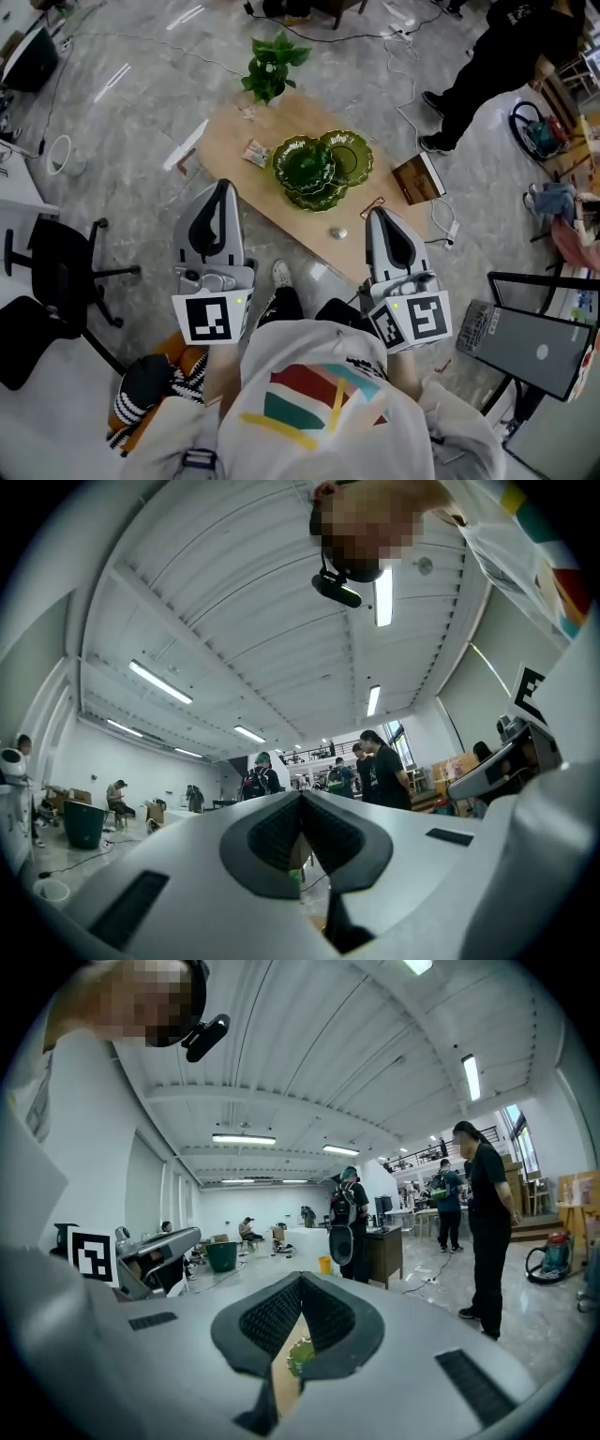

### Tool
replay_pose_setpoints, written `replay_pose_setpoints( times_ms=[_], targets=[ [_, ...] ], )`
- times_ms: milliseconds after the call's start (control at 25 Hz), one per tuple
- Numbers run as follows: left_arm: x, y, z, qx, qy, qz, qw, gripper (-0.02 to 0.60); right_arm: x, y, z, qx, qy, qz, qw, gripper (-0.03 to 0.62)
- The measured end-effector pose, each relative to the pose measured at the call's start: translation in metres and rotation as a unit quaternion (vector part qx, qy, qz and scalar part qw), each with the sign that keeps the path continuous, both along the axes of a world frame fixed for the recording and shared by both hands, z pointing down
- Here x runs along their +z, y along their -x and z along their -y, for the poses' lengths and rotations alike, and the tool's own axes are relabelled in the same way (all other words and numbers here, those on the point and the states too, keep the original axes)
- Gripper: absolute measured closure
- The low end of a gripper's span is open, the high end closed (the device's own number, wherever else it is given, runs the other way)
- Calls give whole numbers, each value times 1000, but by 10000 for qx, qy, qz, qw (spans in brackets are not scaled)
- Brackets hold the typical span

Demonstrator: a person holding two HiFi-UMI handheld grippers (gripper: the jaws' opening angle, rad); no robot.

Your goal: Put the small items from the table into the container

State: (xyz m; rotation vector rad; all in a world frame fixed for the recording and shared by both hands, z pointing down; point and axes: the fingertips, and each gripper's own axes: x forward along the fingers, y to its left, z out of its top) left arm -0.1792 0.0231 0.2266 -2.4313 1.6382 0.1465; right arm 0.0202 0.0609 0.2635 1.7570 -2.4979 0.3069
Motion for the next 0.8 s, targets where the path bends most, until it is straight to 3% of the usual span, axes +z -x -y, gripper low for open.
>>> replay_pose_setpoints(
  times_ms=[360, 800],
  targets=[
    [13, -44, 61, 662, 148, 61, 9977, 574, 16, -62, 35, 966, 200, 80, 9951, 580],
    [10, -115, 105, 1065, 94, 341, 9937, 574, 6, -111, 101, 929, -507, 226, 9941, 580]
  ],
)
